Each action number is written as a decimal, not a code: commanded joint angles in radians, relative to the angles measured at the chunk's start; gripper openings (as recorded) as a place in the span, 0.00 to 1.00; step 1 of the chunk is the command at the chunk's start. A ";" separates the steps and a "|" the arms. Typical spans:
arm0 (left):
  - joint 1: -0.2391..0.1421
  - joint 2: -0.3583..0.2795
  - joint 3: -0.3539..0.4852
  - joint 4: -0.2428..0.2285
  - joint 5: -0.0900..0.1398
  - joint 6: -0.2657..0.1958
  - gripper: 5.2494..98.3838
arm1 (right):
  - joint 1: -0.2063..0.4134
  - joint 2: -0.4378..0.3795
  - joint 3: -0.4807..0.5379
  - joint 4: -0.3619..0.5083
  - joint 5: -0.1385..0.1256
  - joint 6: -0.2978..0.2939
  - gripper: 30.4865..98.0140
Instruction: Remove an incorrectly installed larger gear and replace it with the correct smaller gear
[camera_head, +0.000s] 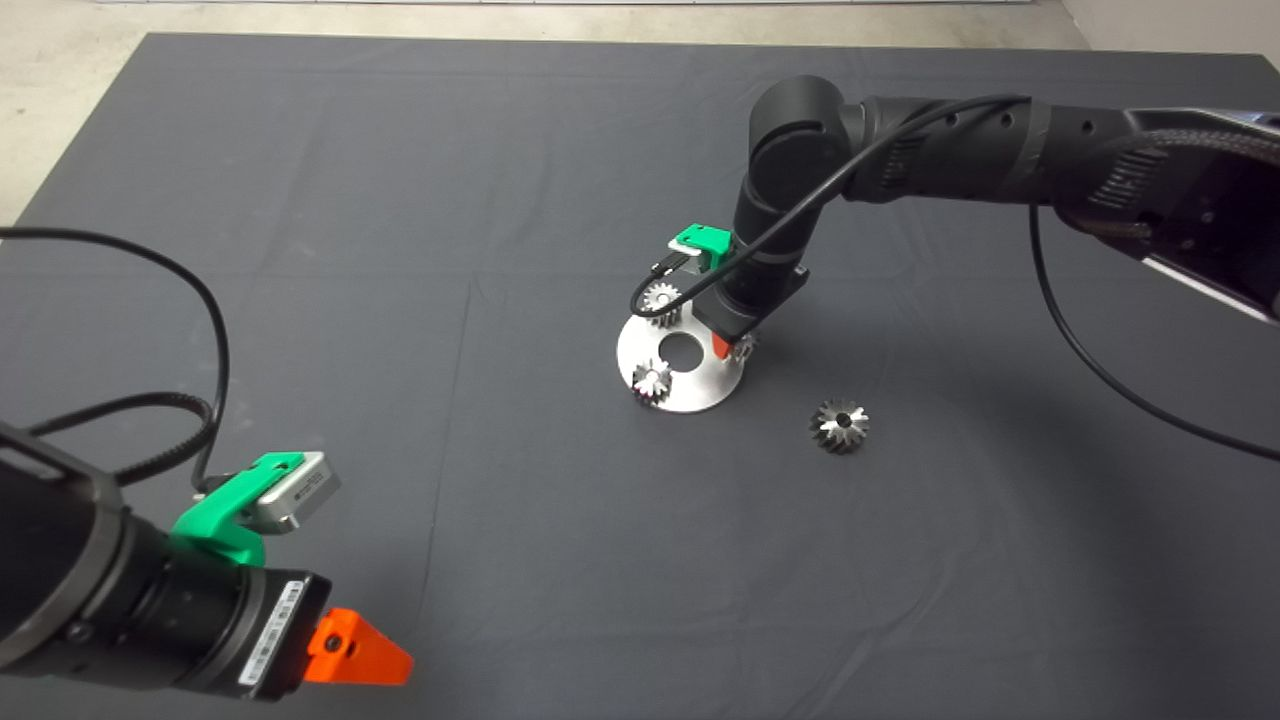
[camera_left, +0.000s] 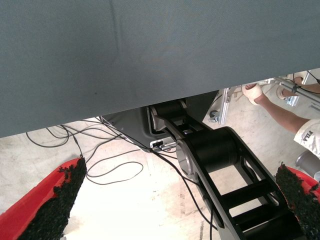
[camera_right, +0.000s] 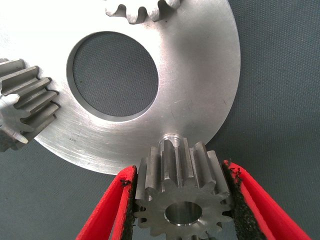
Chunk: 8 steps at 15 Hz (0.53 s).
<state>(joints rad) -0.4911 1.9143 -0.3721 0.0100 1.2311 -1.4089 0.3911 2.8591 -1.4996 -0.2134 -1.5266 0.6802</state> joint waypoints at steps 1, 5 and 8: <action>-0.008 -0.004 0.018 -0.021 0.001 -0.004 0.99 | 0.012 0.001 0.010 -0.018 -0.116 0.005 0.17; -0.008 -0.005 0.018 -0.021 0.001 -0.004 0.99 | 0.015 0.001 0.010 -0.015 -0.116 0.005 0.17; -0.008 -0.005 0.018 -0.021 0.002 -0.004 0.99 | 0.020 0.000 0.011 0.024 -0.116 0.002 0.17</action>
<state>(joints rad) -0.4911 1.9143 -0.3721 0.0096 1.2311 -1.4089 0.3911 2.8591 -1.4996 -0.2132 -1.5268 0.6806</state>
